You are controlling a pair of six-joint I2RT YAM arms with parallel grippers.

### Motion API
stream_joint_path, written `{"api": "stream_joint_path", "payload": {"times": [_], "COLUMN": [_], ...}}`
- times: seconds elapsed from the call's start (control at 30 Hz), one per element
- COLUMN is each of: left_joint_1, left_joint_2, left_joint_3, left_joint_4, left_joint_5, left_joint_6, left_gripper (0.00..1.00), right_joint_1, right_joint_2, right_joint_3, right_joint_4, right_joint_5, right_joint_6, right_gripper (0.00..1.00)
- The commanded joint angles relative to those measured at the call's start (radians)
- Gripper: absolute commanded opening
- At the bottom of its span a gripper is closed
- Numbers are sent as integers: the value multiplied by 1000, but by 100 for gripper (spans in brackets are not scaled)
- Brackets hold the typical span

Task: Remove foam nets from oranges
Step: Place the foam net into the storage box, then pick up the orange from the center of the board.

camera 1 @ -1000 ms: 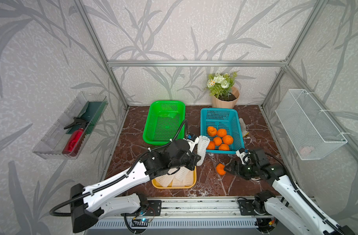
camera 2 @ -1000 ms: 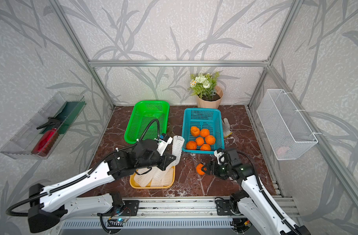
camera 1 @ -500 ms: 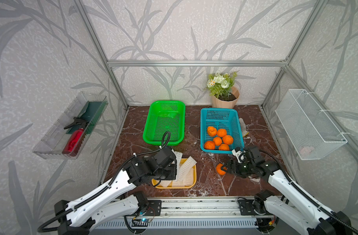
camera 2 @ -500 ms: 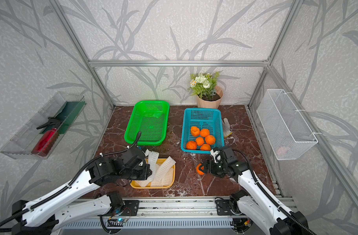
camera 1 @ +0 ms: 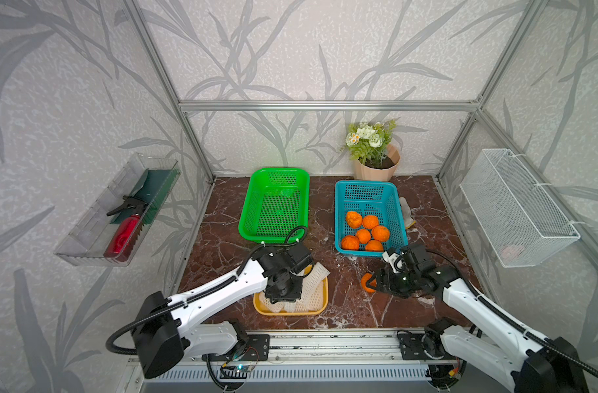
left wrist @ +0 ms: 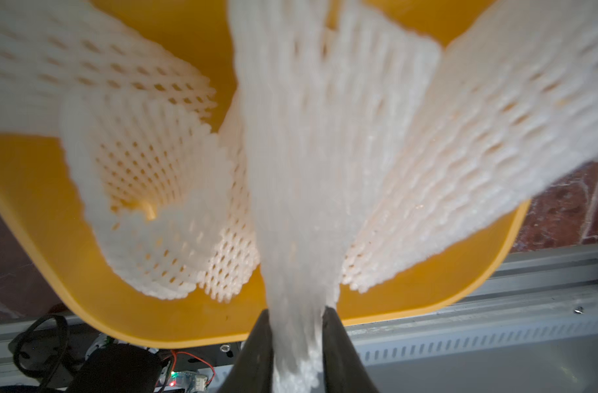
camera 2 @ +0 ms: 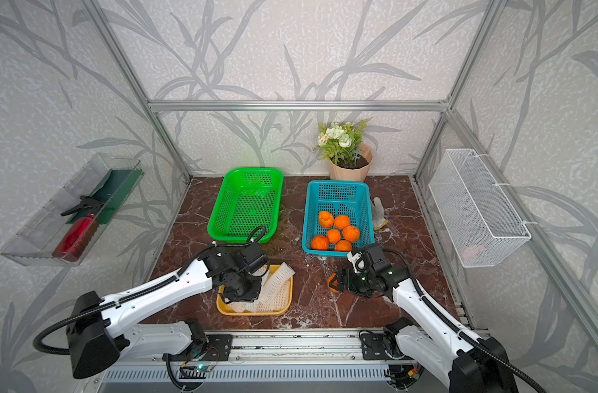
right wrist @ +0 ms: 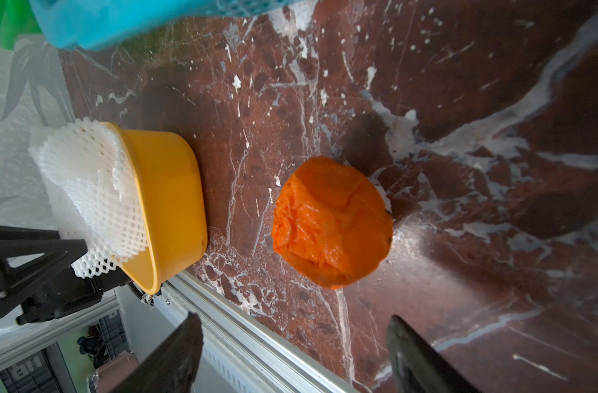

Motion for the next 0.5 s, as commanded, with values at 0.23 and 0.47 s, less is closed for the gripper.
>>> {"api": "stream_joint_path", "payload": {"times": [0.23,0.47], "left_joint_1": [6,11], "left_joint_2": [-174,-282], "left_joint_3": [118,224], "left_joint_4": [88,39], "left_joint_5": [-10,-50], "left_joint_6": [16,49], "left_gripper": [69,71], "right_joint_1": [19,28], "right_joint_2": [80,171], "right_joint_3": [17,31], "right_joint_4": [62,150], "right_joint_5": [86,91], "right_joint_6": [-7,13], "right_gripper": [84,84]}}
